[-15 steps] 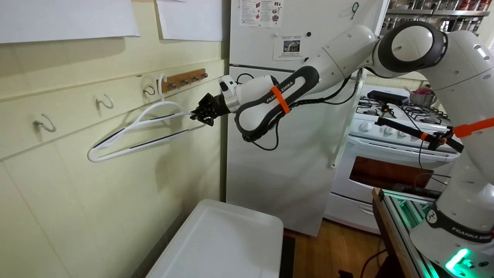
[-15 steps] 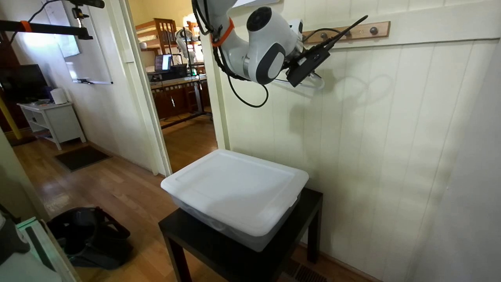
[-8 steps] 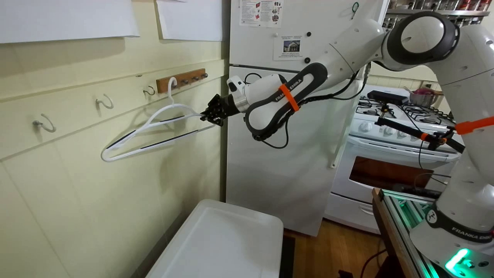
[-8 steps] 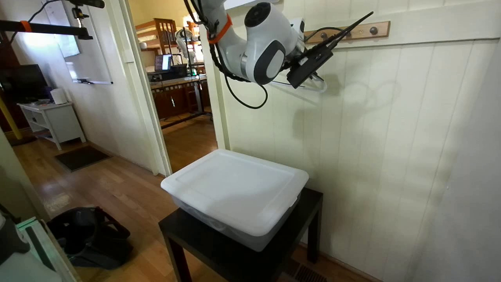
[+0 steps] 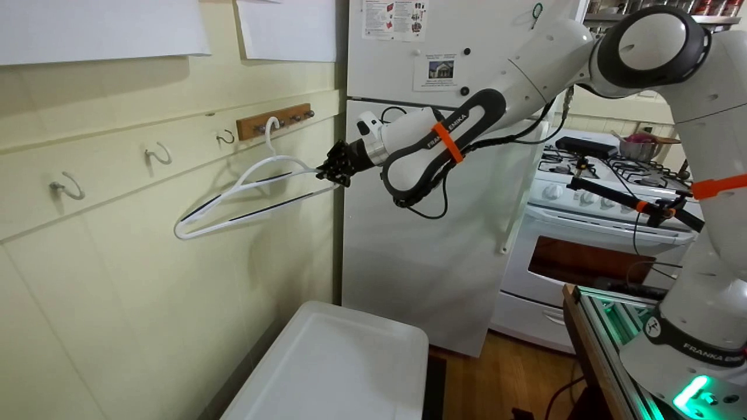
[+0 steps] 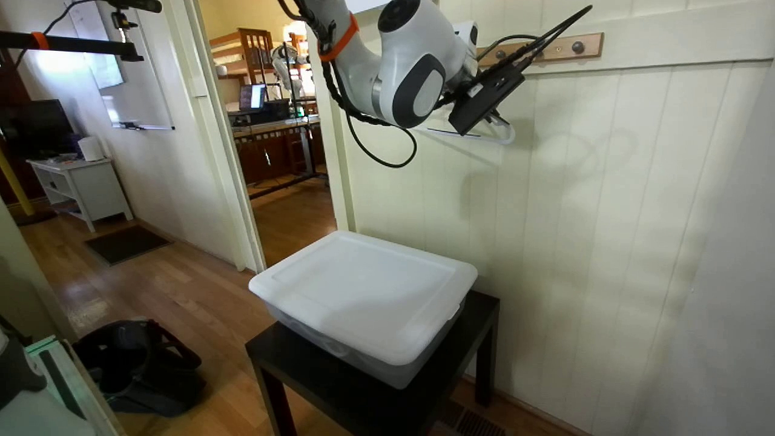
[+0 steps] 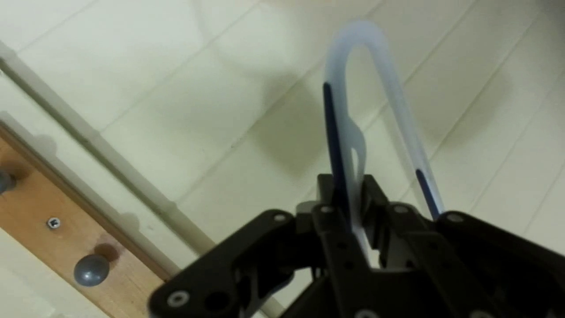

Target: Move the hanger from the hook on the left to the hook on the right

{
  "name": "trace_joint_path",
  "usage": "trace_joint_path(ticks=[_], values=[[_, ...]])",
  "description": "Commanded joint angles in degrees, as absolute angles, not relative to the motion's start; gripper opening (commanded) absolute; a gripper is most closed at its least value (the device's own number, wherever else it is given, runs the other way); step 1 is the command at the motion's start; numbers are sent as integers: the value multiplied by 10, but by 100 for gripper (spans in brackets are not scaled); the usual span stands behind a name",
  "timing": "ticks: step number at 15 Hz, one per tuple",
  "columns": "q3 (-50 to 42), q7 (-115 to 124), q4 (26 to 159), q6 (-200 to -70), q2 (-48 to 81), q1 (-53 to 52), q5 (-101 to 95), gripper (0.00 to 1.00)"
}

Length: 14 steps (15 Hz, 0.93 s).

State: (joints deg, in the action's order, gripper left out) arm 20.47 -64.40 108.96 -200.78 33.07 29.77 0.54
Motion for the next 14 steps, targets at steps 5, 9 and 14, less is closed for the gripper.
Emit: trace_joint_path(ticks=[5, 9, 14], values=[[180, -647, 1105, -1991, 302, 303, 9, 4], [161, -650, 1086, -1960, 302, 288, 15, 4], [134, -648, 1052, -1914, 307, 259, 18, 4]])
